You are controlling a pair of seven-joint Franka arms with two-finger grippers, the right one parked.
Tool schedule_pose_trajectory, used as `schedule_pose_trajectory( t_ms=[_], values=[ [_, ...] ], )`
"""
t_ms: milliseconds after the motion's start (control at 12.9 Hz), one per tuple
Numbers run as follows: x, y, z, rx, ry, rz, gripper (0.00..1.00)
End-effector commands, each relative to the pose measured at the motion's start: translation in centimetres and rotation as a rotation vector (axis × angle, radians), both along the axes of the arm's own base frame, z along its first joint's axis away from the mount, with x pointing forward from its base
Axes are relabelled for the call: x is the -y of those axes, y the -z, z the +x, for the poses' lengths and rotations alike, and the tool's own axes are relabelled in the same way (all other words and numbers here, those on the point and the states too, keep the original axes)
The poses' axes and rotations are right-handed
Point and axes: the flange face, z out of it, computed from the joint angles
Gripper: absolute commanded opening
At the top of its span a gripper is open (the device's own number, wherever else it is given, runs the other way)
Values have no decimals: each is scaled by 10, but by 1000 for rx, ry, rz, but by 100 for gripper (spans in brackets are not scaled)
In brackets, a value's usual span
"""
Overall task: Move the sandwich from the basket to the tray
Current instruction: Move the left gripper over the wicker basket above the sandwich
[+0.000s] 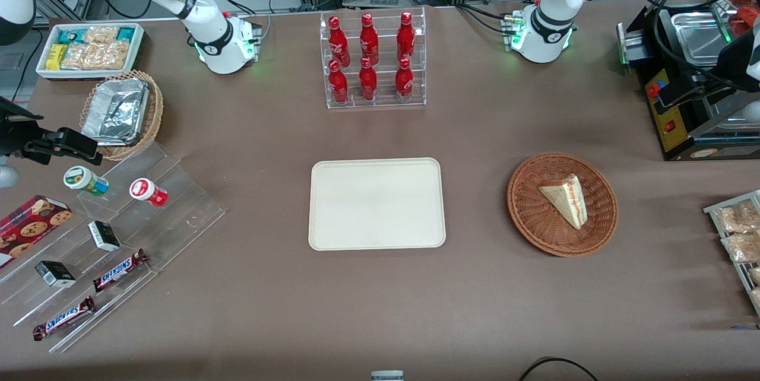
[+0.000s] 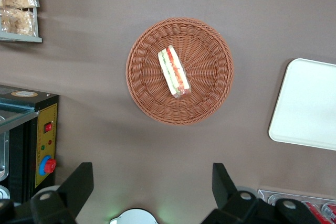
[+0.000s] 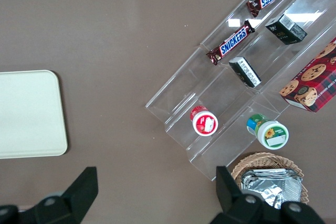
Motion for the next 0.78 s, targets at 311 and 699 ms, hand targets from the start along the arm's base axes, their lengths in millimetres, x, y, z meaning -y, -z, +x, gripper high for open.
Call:
schedule_pose_trajectory(
  t_ms=[311,699],
  values=[
    [-11,41,0,-55,-5,16,100],
    [-13,105,3,-33,-141,48,100]
  ],
)
